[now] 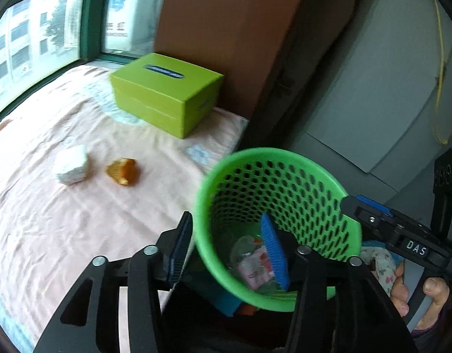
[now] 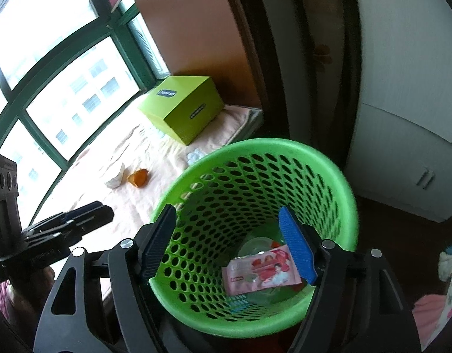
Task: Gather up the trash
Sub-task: 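Lower the pink packet into the basket and open the left tool, then move both tools back over the window seat toward the orange peel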
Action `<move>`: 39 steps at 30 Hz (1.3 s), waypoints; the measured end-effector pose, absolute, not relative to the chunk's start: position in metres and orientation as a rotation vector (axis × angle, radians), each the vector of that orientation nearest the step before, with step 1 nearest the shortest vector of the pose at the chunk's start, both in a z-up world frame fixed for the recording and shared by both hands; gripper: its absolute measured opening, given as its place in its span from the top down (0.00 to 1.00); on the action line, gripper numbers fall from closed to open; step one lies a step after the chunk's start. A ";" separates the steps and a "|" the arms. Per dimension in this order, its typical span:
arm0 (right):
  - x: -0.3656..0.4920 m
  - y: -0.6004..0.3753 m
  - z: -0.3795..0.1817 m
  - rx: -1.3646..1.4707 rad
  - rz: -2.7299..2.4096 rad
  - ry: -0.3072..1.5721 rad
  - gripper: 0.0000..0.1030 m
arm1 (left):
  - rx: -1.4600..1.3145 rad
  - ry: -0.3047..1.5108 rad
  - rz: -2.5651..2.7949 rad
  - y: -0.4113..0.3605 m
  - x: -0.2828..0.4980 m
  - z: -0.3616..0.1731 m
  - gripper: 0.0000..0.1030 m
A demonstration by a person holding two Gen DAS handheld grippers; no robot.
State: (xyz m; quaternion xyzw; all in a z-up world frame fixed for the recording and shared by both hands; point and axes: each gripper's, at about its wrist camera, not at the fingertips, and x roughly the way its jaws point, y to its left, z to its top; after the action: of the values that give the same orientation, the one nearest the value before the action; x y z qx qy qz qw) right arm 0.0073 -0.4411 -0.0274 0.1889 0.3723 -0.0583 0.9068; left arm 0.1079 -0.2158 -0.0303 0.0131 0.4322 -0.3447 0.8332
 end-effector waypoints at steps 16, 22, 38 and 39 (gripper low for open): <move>0.074 -0.375 -0.030 0.306 0.030 0.835 0.24 | -0.086 0.902 -0.471 -0.108 0.148 -0.028 0.42; 0.109 -0.346 -0.037 0.281 0.085 0.873 0.24 | -0.134 0.900 -0.392 -0.071 0.159 -0.031 0.39; 0.200 -0.271 -0.082 0.218 0.125 1.001 0.30 | -0.206 0.927 -0.307 -0.012 0.180 -0.047 0.39; 0.206 -0.268 -0.085 0.216 0.121 1.010 0.30 | -0.209 0.928 -0.305 -0.010 0.181 -0.048 0.39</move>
State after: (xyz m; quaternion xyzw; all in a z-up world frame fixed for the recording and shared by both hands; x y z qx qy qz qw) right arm 0.2063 -0.2684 -0.0854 0.1032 0.4827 0.0577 0.8677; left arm 0.1814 -0.0104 -0.0480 -0.1000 0.4449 -0.1461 0.8779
